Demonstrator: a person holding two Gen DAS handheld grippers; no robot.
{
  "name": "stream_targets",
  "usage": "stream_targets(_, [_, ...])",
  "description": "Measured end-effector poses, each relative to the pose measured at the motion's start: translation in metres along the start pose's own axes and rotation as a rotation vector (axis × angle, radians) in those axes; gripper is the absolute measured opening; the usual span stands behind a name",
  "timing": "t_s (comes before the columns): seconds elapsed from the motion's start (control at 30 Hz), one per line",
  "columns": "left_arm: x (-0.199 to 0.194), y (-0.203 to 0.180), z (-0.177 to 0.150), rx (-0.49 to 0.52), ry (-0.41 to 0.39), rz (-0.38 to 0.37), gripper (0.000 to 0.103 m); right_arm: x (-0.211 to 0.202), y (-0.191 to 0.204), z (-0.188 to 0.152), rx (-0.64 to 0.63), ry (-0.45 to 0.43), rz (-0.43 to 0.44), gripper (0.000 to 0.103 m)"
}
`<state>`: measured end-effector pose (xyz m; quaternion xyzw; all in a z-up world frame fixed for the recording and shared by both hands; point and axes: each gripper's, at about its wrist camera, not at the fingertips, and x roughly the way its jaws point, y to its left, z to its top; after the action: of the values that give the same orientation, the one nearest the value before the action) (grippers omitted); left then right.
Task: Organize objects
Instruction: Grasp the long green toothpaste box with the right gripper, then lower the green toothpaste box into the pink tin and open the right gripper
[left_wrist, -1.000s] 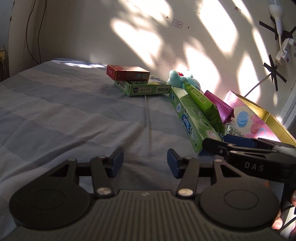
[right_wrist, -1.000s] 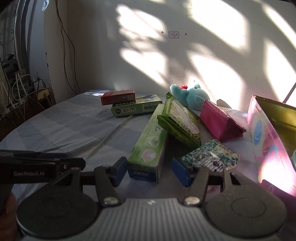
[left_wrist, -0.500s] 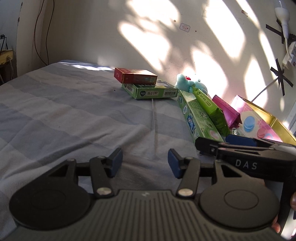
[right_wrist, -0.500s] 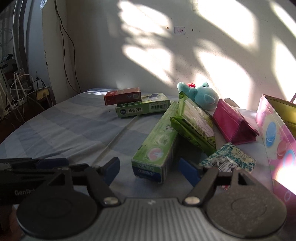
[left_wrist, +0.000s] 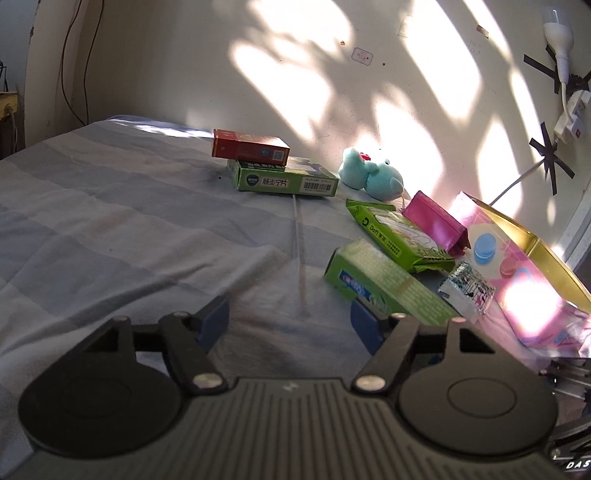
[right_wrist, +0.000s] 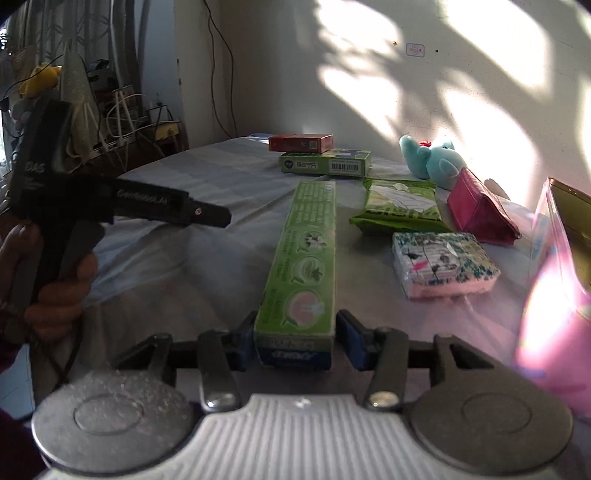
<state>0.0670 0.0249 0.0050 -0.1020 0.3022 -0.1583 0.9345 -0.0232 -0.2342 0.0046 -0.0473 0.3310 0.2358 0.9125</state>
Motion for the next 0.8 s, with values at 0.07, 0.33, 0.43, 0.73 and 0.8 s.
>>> stream_targets(0.07, [-0.002, -0.003, -0.001, -0.003, 0.013, -0.052, 0.078, -0.032, -0.015, -0.027, 0.042, -0.015, -0.077, 0.048])
stream_targets(0.33, [-0.003, -0.034, 0.004, 0.013, 0.034, -0.176, 0.078, -0.078, -0.028, -0.054, 0.152, -0.077, -0.227, 0.056])
stream_targets(0.43, [-0.002, -0.039, 0.013, 0.064, 0.002, -0.118, 0.078, -0.062, -0.011, -0.045, 0.072, -0.065, -0.201, 0.059])
stream_targets(0.73, [0.022, -0.034, 0.002, 0.015, 0.11, -0.199, 0.073, -0.007, 0.014, -0.012, 0.005, -0.039, -0.149, 0.051])
stream_targets(0.8, [0.017, -0.04, 0.0, 0.03, 0.097, -0.178, 0.073, -0.005, 0.014, -0.011, 0.007, -0.041, -0.159, 0.051])
